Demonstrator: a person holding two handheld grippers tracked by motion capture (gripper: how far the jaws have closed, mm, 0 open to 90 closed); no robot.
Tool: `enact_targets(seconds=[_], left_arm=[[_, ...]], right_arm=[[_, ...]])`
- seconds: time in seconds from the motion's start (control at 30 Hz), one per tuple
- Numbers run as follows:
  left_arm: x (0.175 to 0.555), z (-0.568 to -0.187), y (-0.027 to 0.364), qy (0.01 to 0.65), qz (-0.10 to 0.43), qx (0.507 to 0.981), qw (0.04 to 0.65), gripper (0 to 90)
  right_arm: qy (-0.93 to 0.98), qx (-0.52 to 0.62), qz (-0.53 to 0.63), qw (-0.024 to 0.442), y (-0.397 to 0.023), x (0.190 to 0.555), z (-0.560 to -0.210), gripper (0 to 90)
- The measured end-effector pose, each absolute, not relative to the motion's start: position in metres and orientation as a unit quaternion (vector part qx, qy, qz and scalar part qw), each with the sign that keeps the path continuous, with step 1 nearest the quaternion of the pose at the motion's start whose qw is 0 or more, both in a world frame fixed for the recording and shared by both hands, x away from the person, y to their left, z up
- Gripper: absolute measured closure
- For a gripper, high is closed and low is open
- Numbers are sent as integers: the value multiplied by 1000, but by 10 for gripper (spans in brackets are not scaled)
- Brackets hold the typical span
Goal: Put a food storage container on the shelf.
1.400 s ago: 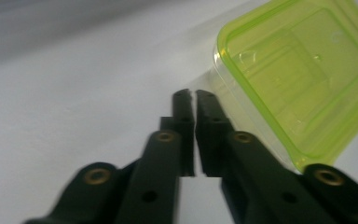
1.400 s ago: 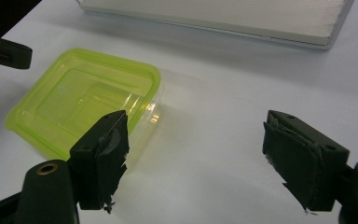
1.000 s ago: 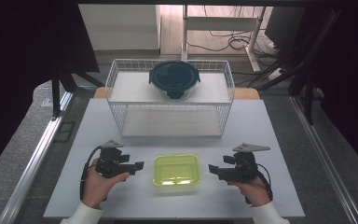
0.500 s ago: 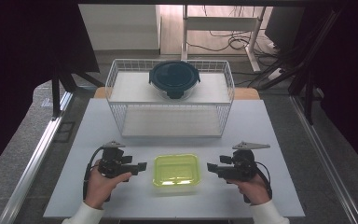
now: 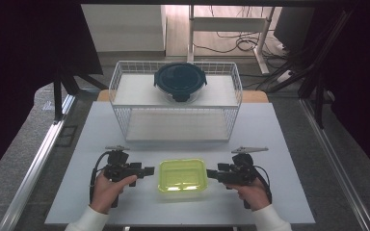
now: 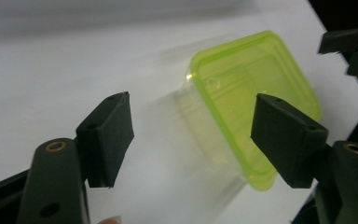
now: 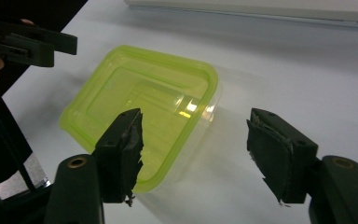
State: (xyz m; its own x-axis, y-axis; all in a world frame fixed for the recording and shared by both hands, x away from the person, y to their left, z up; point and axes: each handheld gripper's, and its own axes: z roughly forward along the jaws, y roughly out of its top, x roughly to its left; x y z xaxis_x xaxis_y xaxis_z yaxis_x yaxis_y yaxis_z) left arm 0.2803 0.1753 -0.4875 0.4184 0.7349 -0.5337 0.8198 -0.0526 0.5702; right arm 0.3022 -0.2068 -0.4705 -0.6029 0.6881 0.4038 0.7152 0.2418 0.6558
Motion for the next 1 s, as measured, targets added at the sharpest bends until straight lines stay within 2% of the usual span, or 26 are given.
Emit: enact_targets(seconds=[0.2,0.4,0.87,1.0], left_arm=[[284,-492,168,531,-59,727,431,328],[286,-502,164,534,-91,717,439,339],[286,-517,161,544,-131,693,455,454],[285,-521,158,542,-149,688,459,478]], right_arm=[[-782,-456,-423,27,-206,303,-476,388],[-780,-463,-419,39,-203,306,-483,404],[-760,-484,-422,103,-194,316,-501,491],[-763,-482,-418,103,-193,316,-502,534]])
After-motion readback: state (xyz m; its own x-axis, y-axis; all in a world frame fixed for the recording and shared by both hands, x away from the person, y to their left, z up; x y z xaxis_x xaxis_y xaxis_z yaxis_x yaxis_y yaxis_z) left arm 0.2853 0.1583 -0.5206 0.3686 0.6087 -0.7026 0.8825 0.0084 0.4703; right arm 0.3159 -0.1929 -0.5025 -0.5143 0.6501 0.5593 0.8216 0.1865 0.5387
